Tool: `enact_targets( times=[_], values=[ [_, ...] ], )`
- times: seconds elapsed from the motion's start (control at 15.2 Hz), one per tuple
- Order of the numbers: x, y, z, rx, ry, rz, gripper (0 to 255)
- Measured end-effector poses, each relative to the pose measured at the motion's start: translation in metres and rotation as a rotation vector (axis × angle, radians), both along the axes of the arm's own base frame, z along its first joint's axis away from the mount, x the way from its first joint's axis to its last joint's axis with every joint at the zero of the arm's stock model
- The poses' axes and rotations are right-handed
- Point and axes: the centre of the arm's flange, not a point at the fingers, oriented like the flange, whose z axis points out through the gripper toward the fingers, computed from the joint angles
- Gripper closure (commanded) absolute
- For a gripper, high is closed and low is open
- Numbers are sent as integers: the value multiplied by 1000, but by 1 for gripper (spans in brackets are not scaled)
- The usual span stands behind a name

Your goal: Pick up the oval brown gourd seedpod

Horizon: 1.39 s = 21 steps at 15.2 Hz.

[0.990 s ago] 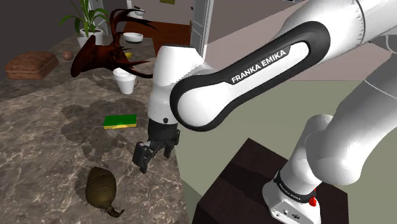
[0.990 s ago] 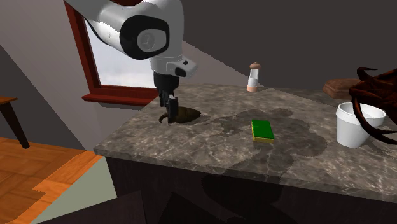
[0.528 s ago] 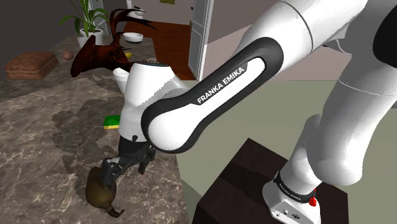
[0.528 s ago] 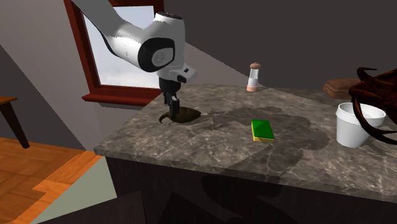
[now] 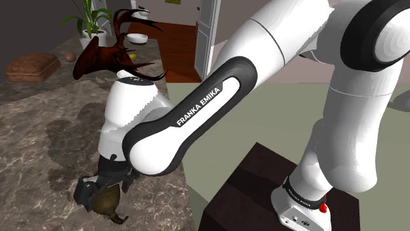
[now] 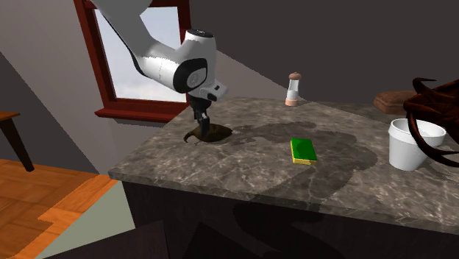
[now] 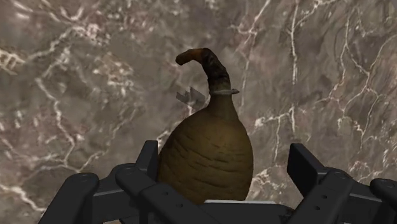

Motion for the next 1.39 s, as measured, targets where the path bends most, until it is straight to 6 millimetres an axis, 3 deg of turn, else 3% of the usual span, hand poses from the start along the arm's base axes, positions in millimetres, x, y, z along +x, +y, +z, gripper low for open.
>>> enact_targets(
  times=[0.26, 0.33, 0.99, 1.39],
  values=[
    [0, 0, -20, 1, 0, 0, 0],
    [0, 0, -22, 1, 0, 0, 255],
    [0, 1, -23, 2, -2, 1, 255],
    [0, 0, 1, 1, 0, -1, 255]
  ],
)
